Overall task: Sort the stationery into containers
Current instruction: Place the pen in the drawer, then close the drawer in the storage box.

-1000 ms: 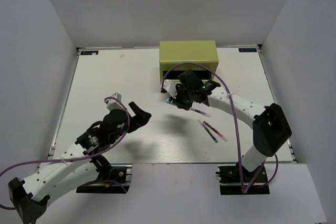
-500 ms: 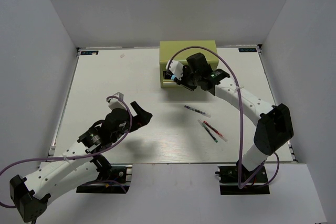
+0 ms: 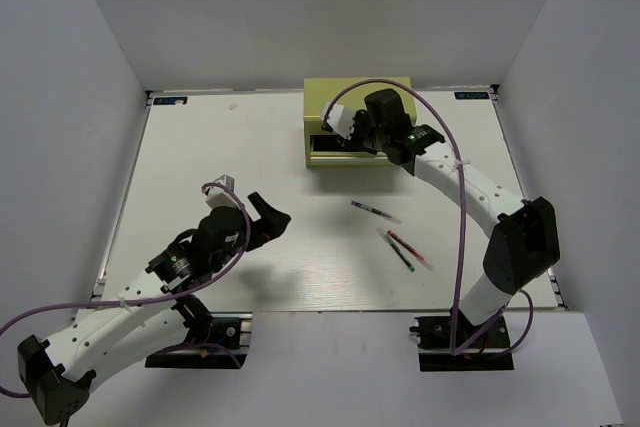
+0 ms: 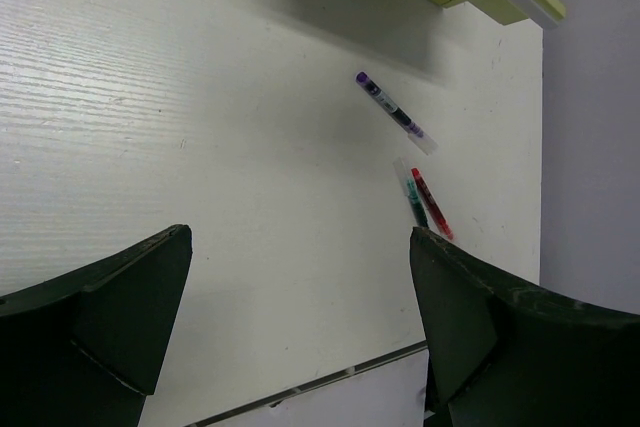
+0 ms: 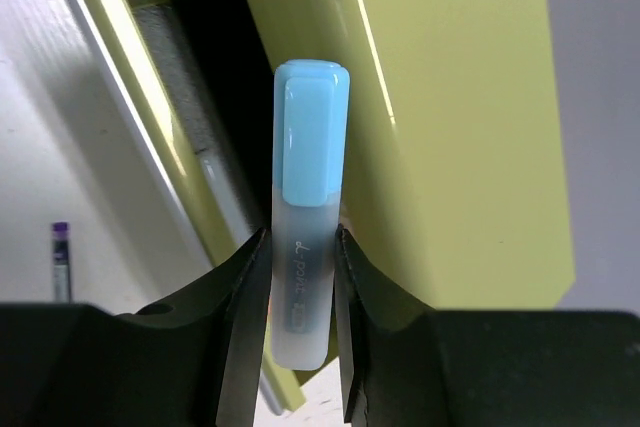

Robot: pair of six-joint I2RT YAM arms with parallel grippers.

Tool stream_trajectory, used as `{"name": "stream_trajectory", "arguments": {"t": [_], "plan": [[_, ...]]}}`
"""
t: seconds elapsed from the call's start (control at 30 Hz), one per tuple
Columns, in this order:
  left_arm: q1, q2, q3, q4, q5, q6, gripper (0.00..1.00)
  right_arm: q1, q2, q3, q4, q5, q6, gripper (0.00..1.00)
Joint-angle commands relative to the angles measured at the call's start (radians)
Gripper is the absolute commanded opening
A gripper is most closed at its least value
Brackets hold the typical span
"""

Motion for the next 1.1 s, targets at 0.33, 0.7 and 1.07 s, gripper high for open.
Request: {"name": "stream_trajectory", "arguments": {"t": [0.33, 0.7, 1.07], "plan": [[0.004, -0.02, 0.009, 0.004, 0.005, 0.013, 1.0, -0.035, 0.039, -0.016, 0.053, -0.005, -0.108, 0.37], [0.004, -0.02, 0.009, 0.004, 0.005, 0.013, 1.0, -0.045, 0.049, 0.005, 0.026, -0.059, -0.069, 0.51], [0.004, -0.02, -0.01, 0.081, 0.014, 0.013, 1.0, -0.054, -0.085, -0.062, -0.296, -0.525, -0.205, 0.0]]}}
